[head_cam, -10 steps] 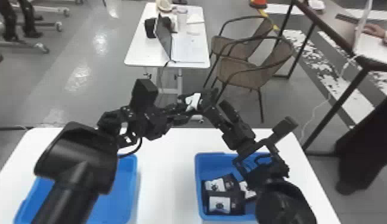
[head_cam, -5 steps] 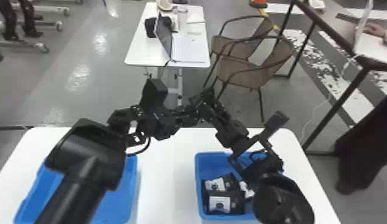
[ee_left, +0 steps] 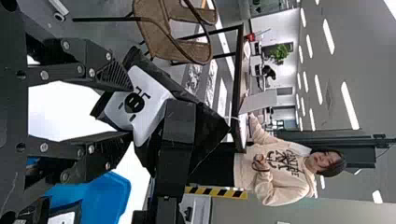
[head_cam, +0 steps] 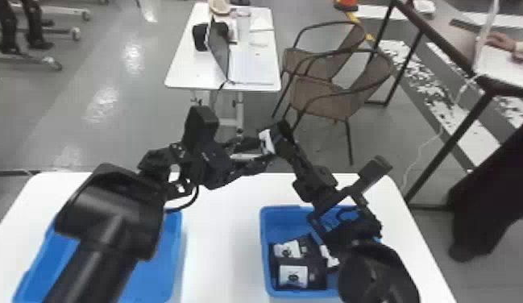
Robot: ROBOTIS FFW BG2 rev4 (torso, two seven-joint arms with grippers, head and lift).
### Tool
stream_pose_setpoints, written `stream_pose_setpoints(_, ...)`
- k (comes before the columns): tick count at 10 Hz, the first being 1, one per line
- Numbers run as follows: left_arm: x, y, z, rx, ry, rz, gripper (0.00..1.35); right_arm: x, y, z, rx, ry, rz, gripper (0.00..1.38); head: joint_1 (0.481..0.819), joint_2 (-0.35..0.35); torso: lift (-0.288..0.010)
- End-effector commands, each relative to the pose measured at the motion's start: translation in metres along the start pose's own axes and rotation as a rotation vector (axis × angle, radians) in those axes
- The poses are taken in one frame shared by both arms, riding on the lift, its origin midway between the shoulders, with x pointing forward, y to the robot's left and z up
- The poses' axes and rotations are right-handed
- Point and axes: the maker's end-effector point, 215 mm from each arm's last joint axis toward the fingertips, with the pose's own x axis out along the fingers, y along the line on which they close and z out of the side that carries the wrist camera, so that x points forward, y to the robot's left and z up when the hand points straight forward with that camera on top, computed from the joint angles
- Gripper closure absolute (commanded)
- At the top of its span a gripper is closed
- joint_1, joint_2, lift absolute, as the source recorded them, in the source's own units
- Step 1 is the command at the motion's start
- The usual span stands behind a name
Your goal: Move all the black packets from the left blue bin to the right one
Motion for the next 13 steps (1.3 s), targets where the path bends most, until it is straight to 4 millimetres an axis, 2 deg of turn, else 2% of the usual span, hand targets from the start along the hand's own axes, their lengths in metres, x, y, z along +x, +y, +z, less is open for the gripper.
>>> stream_pose_setpoints(1, -0.006, 0.003, -0.005, -0.021, -0.010, 0.020, 0.46, -0.010, -0.014, 0.004, -0.003, -0.014, -0.038, 1.28, 0.695, -0.116, 0.000)
stream_pose_setpoints(2, -0.016, 0.011, -0.012, -0.045, -0.015, 0.048, 0.27, -0.022, -0.029, 0.008, -0.013, -0.019, -0.083, 1.28, 0.695, -0.122, 0.000)
stream_pose_setpoints(3, -0.032, 0.022, -0.020, -0.078, -0.017, 0.089, 0.17, -0.040, -0.046, 0.013, -0.019, -0.025, -0.137, 1.28, 0.695, -0.125, 0.000)
stream_pose_setpoints(4, -0.055, 0.038, -0.027, -0.103, -0.016, 0.143, 0.14, -0.063, -0.067, 0.009, -0.010, -0.006, -0.202, 1.28, 0.695, -0.130, 0.000)
stream_pose_setpoints(7, -0.142, 0.090, -0.042, -0.188, -0.047, 0.320, 0.14, -0.130, -0.128, -0.019, 0.033, 0.065, -0.364, 1.28, 0.695, -0.109, 0.000)
stream_pose_setpoints(9, -0.183, 0.109, -0.044, -0.208, -0.061, 0.397, 0.14, -0.167, -0.162, -0.032, 0.084, 0.078, -0.470, 1.28, 0.695, -0.085, 0.000)
stream_pose_setpoints(11, -0.198, 0.115, -0.054, -0.236, -0.058, 0.427, 0.14, -0.205, -0.189, -0.047, 0.127, 0.108, -0.575, 1.28, 0.695, -0.077, 0.000)
stream_pose_setpoints(12, -0.201, 0.114, -0.055, -0.240, -0.060, 0.433, 0.14, -0.221, -0.200, -0.054, 0.149, 0.119, -0.622, 1.28, 0.695, -0.080, 0.000)
stream_pose_setpoints(13, -0.203, 0.114, -0.056, -0.243, -0.063, 0.440, 0.14, -0.228, -0.204, -0.067, 0.184, 0.136, -0.641, 1.28, 0.695, -0.086, 0.000)
